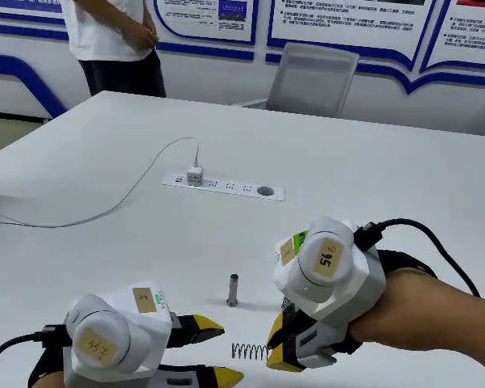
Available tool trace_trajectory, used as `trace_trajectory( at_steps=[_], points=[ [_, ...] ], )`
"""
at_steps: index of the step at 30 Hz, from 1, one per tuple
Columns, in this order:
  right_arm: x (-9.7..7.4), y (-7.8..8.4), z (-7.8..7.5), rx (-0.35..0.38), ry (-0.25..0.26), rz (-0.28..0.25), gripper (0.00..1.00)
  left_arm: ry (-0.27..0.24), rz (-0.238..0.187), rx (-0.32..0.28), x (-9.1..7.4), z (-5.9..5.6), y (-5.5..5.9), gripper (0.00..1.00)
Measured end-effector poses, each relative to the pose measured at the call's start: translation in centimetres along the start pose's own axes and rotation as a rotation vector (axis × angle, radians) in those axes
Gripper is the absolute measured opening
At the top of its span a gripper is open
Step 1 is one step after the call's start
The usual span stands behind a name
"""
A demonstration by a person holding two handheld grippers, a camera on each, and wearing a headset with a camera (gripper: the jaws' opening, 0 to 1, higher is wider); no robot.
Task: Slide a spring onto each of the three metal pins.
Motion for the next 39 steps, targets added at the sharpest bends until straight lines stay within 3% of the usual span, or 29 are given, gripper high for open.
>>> trace_trajectory(
  at_steps=[14,25,39],
  points=[
    [-0.1,0.3,0.7,-0.023,-0.007,0.034,0.12,0.076,-0.034,0.067,0.4,-1.3,-1.0,0.16],
    [-0.3,0.4,1.1,-0.041,-0.019,0.058,0.12,0.109,-0.026,0.112,0.6,-2.2,-0.9,0.12],
    [-1.6,-1.7,1.7,-0.089,-0.015,0.027,0.12,0.110,-0.014,0.114,0.7,-2.3,-0.4,0.12]
  ],
)
Point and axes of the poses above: the centre of the closed fingertips' face, and the gripper's own axes: x roughly forward along the fingers, z roughly to its left, y roughly out of its underside, the point moved 5 cm from there along -x, roughly backward along the fingers, and after that the axes turned 11 degrees about -y, right-handed, at the moved point
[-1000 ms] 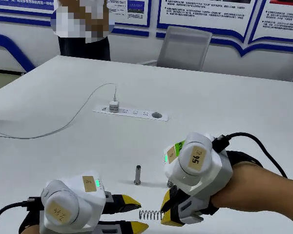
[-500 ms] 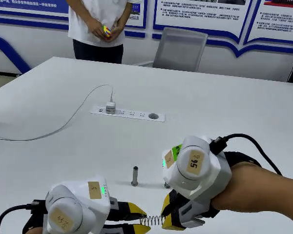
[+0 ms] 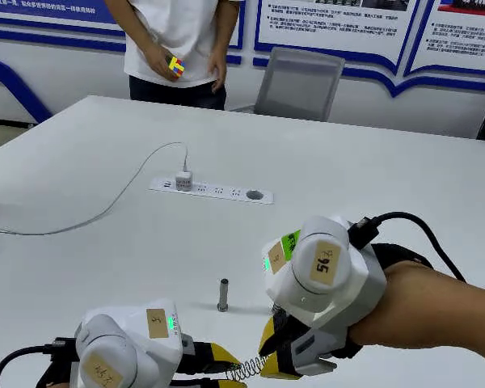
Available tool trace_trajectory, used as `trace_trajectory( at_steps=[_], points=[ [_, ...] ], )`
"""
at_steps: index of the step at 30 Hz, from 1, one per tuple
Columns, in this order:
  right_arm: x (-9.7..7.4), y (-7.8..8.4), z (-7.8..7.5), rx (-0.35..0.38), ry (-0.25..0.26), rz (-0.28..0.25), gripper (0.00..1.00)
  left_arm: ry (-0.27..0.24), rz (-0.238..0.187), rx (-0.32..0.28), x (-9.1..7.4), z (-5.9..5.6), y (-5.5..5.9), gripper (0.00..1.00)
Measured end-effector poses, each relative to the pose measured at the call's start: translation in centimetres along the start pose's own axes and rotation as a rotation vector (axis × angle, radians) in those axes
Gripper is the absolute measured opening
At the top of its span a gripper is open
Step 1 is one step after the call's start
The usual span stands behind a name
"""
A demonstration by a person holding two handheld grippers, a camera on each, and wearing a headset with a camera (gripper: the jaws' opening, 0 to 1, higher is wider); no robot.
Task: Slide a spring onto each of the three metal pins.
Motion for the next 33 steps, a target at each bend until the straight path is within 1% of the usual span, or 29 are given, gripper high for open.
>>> trace_trajectory(
  at_steps=[10,13,19,25,31,33],
  points=[
    [-0.2,-1.5,0.2,-0.030,0.004,-0.013,0.12,0.004,-0.006,0.004,0.2,-0.2,-0.2,0.11],
    [-0.2,-1.7,0.1,-0.036,0.004,-0.013,0.12,0.001,-0.009,0.007,0.2,-0.2,-0.2,0.11],
    [-0.3,-1.8,0.0,-0.035,-0.003,-0.008,0.12,-0.007,-0.019,-0.005,0.2,-0.1,-0.2,0.11],
    [-0.2,-1.4,-0.2,-0.022,-0.004,0.001,0.13,-0.012,-0.025,-0.004,0.1,0.0,-0.2,0.10],
    [-0.1,-1.2,-0.3,-0.009,-0.008,-0.004,0.13,-0.016,-0.031,-0.003,0.1,0.1,-0.4,0.10],
    [-0.1,-1.2,-0.3,-0.007,-0.006,-0.009,0.13,-0.020,-0.037,-0.015,0.1,0.3,-0.4,0.10]
  ],
)
Point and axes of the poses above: the centre of the closed fingertips' face, and the gripper's own axes: x roughly forward along the fingers, z roughly to its left, y roughly out of its underside, the point moved 5 cm from there along -x, roughly backward along the fingers, and after that the axes turned 11 degrees about -y, right-handed, at the moved point
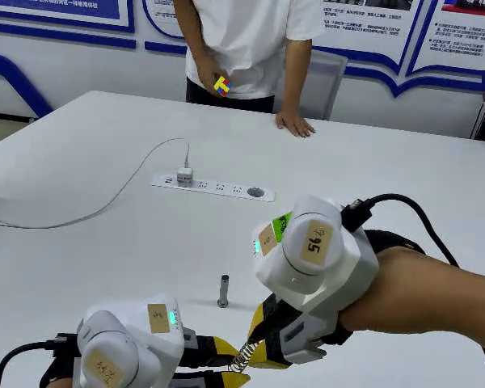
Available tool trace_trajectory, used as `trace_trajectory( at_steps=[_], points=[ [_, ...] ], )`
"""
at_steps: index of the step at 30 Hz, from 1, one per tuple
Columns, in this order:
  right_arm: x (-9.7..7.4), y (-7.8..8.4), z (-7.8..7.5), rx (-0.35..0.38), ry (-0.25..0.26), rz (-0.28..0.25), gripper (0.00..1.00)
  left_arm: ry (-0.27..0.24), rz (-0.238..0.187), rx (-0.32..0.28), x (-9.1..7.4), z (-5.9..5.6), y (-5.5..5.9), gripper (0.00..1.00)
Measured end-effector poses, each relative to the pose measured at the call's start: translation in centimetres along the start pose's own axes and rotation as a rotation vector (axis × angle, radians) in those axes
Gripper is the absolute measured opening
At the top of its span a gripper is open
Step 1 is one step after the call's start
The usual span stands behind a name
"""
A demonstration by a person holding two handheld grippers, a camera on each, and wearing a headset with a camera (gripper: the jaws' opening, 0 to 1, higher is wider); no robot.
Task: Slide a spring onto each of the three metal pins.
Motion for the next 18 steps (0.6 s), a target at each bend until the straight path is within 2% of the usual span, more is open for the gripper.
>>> trace_trajectory(
  at_steps=[10,18],
  points=[
    [-0.07,-0.48,-0.06,0.008,-0.005,-0.026,0.12,-0.007,0.000,-0.002,0.06,0.03,-0.06,0.10],
    [-0.03,-0.81,-0.13,-0.003,-0.007,-0.019,0.12,-0.013,-0.005,-0.006,0.03,0.18,-0.08,0.11]
  ],
)
Point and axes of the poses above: the centre of the closed fingertips' face, and the gripper's own axes: x roughly forward along the fingers, z roughly to its left, y roughly out of its underside, the point moved 5 cm from there along -x, roughly backward along the fingers, and after that the axes turned 11 degrees about -y, right-handed, at the moved point
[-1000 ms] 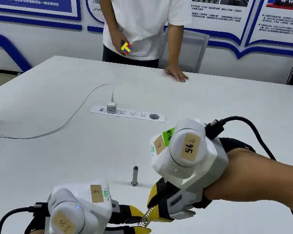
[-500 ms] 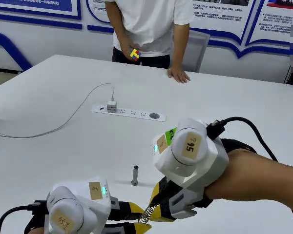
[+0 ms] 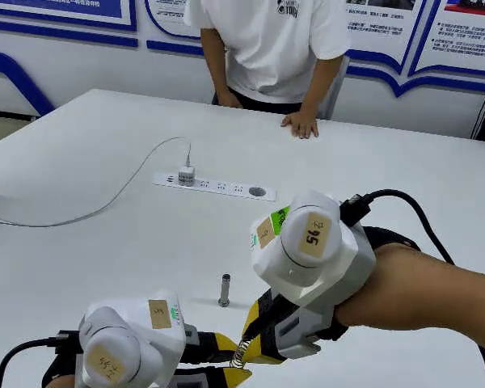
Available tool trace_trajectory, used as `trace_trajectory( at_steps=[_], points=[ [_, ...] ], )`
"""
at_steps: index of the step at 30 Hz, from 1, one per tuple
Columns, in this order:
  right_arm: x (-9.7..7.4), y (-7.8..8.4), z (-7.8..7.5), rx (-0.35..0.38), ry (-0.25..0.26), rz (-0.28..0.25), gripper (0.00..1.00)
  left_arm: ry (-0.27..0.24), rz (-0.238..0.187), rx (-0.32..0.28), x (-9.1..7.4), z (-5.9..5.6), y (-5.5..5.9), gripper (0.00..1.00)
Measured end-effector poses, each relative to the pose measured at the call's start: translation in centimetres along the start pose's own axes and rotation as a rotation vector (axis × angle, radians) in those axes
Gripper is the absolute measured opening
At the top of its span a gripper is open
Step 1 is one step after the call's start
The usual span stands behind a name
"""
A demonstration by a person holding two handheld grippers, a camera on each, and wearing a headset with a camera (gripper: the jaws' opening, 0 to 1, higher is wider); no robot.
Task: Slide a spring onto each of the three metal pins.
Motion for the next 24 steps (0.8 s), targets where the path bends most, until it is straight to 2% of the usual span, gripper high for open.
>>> trace_trajectory(
  at_steps=[13,24],
  points=[
    [-0.1,-0.4,-0.4,-0.008,-0.004,0.013,0.12,-0.018,0.004,-0.016,-0.2,0.4,0.3,0.14],
    [-1.0,-0.8,-1.4,-0.010,0.012,0.016,0.12,-0.052,0.014,-0.049,-0.6,1.0,0.8,0.22]
  ],
)
Point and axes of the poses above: the centre of the closed fingertips' face, and the gripper's own axes: x roughly forward along the fingers, z roughly to its left, y roughly out of its underside, the point moved 5 cm from there along -x, roughly backward along the fingers, and after that the axes turned 11 degrees about -y, right-handed, at the moved point
